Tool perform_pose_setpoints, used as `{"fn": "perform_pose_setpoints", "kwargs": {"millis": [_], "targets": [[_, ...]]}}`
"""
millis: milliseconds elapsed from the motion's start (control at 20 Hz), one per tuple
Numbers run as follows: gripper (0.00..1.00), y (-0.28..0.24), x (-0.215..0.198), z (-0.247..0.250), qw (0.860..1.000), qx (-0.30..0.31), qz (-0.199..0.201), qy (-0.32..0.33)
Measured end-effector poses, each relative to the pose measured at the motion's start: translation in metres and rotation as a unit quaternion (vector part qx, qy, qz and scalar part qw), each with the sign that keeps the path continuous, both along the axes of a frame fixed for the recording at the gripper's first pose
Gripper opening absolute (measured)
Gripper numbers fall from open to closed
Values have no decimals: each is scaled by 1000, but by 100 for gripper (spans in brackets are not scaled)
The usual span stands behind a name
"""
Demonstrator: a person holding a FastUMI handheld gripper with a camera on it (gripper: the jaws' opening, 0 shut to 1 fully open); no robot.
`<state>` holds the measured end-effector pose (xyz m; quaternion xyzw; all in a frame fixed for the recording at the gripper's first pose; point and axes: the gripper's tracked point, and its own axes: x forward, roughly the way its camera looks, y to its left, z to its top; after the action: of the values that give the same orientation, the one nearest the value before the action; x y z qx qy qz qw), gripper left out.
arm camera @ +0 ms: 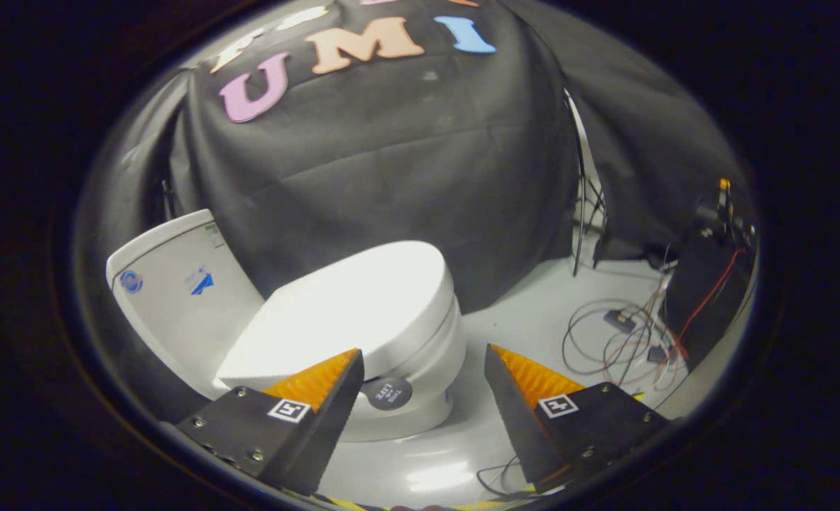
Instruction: Open the toilet lid.
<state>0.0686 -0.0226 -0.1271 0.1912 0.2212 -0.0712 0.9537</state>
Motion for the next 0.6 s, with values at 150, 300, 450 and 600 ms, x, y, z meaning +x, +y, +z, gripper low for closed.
{"fn": "perform_pose_setpoints", "kwargs": {"millis": [150, 300, 450, 600], "targets": [[99, 9, 2, -27, 994, 96, -21, 41], [91, 13, 6, -52, 983, 157, -45, 81], [77, 32, 14, -63, 971, 214, -40, 95], [57, 48, 17, -65, 967, 236, -38, 94]]}}
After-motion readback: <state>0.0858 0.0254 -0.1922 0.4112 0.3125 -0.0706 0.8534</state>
